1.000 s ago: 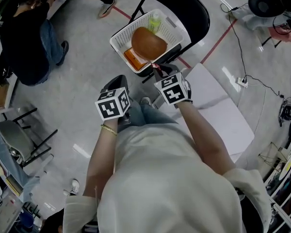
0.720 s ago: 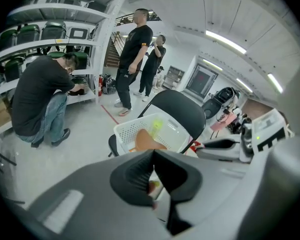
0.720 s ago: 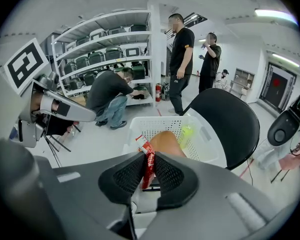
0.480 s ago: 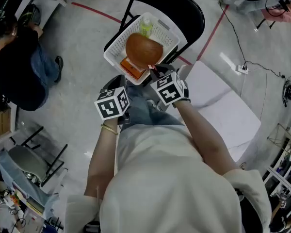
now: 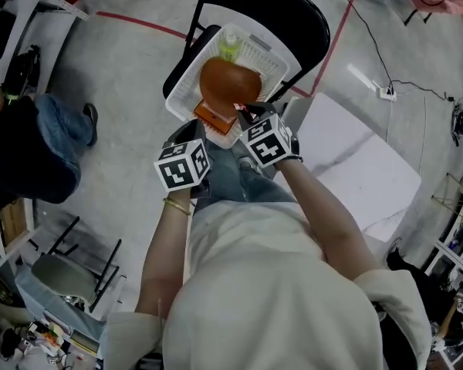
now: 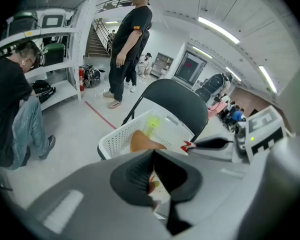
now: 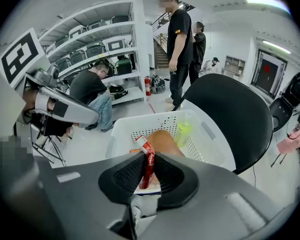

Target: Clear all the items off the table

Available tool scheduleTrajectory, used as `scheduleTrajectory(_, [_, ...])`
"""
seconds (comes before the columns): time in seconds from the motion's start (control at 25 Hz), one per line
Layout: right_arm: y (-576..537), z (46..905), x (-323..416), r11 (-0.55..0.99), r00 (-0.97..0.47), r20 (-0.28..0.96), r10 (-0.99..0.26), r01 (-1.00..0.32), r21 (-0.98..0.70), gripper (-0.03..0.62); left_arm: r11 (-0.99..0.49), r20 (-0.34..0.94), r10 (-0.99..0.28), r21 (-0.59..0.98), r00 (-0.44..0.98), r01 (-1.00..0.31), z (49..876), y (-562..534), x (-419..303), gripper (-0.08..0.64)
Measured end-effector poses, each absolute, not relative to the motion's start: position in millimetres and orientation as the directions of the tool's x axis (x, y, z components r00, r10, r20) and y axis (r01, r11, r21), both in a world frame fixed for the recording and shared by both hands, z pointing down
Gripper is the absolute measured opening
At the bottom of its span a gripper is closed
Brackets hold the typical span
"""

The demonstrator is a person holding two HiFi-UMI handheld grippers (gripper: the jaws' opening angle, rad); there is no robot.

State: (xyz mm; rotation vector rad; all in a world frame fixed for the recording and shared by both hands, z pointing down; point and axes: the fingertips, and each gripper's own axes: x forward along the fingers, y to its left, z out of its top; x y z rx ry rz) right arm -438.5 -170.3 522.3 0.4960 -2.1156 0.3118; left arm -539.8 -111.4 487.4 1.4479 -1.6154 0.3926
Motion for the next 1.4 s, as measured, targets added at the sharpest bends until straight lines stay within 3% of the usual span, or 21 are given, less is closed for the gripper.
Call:
scheduleTrajectory(0.12, [-179,528,-443,0.865,-0.498,0.834,-0.237,-0.499,-0.052,0.081,0.244,0.780,-0.615,0.327,0.116,-0.913,492,-121,-544,0.009])
scheduleTrajectory(0.2, [-184,533,-447,0.847,-0.501,0.836,-0.223,-0.524,-0.088,0.212,0.238,0.781,-0.612,0.329,0.121,-0.914,495,-128,-548,0.009])
scheduleTrajectory(0.24, [-186,533,-448,0.837,-0.503,0.836,-0.218,-0.537,-0.105,0.238,0.235,0.781,-0.612,0.329,0.124,-0.914,496,-131,-550,0.009])
scheduleTrajectory(0.4, [-188,533,-446,0.821,-0.499,0.836,-0.228,-0.561,-0.111,0.232,0.217,0.779,-0.612,0.332,0.138,-0.918,495,-141,-552,0.009])
scheduleTrajectory(1.0, [-188,527,-433,0.815,-0.489,0.835,-0.251,-0.572,-0.089,0.193,0.193,0.779,-0.607,0.340,0.161,-0.920,494,-142,-540,0.009])
scheduleTrajectory(1.12, [-188,524,-433,0.819,-0.491,0.831,-0.263,-0.568,-0.076,0.156,0.188,0.778,-0.607,0.340,0.163,-0.922,493,-143,-537,0.009])
scheduleTrajectory(1.4, [-187,515,-427,0.819,-0.469,0.826,-0.311,-0.573,-0.017,0.000,0.173,0.773,-0.612,0.338,0.168,-0.925,489,-143,-531,0.009])
